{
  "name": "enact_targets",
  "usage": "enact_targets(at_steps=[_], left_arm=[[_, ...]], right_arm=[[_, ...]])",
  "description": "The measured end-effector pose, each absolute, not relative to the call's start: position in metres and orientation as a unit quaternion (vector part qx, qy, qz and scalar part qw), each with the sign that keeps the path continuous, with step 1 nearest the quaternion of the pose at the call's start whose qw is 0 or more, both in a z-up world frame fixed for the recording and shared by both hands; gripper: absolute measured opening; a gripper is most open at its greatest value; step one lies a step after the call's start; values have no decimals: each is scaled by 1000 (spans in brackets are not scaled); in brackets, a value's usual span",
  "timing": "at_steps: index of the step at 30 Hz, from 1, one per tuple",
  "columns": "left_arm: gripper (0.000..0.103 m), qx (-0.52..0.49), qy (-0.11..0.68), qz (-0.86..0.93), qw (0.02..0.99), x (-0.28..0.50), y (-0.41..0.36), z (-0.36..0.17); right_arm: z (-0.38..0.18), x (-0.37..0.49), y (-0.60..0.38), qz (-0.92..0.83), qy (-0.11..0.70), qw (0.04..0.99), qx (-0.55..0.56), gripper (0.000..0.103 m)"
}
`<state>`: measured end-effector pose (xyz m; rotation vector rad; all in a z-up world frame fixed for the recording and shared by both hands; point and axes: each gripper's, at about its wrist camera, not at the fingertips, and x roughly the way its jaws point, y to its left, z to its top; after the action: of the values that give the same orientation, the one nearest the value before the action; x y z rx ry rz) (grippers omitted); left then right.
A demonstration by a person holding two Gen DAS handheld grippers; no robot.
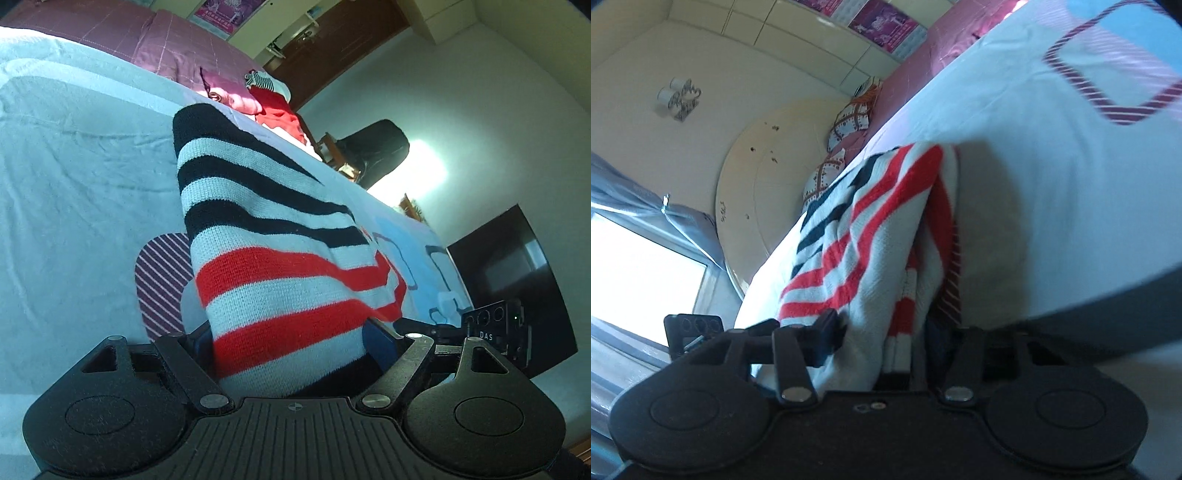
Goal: Fold small clothes
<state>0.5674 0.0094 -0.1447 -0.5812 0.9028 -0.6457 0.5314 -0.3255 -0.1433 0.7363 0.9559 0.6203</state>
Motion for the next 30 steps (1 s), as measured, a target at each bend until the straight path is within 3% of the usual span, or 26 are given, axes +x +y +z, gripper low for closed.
enact_targets(at_steps=[4, 9, 30], left_arm=[[74, -239, 421, -295, 824, 563, 2, -141], [74, -201, 411, -272, 847, 559, -14, -133], [37, -221, 373, -291, 853, 546, 8, -118]], right_arm=[[-146, 531, -332, 297, 437, 779, 338, 42], [-141, 532, -326, 295, 438, 786, 322, 45], [-107, 498, -317, 263, 393, 829, 298, 33]])
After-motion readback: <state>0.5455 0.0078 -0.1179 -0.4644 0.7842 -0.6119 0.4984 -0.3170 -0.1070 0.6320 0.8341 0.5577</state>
